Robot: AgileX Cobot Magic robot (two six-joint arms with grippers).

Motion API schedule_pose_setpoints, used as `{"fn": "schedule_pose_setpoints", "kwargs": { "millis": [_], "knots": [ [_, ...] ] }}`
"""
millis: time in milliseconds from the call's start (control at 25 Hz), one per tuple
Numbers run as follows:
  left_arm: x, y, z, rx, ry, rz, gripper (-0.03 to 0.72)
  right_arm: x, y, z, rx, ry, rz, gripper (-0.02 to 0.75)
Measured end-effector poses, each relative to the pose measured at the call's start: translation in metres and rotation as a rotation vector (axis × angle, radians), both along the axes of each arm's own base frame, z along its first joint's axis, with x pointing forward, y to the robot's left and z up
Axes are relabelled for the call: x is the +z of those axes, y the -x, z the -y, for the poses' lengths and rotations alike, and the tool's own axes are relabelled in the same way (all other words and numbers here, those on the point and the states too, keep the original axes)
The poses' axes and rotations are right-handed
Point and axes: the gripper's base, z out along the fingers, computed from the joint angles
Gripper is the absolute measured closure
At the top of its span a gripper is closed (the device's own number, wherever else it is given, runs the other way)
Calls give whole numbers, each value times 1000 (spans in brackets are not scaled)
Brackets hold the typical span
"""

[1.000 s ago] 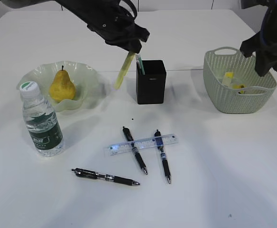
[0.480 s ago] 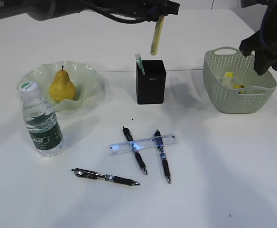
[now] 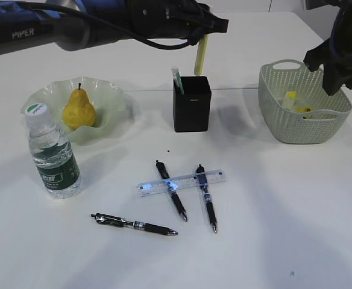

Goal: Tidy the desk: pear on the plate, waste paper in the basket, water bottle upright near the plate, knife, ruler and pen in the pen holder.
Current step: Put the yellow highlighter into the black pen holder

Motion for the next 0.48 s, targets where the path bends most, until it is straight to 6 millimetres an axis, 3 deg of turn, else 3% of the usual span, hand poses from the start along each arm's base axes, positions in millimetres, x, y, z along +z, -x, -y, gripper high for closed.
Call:
{"fn": "schedule_pose_setpoints", "kwargs": {
  "millis": [480],
  "knots": [
    [-36,-11,4,27,5,14,585,0,0,0,0,0,0,476]
  ]
}}
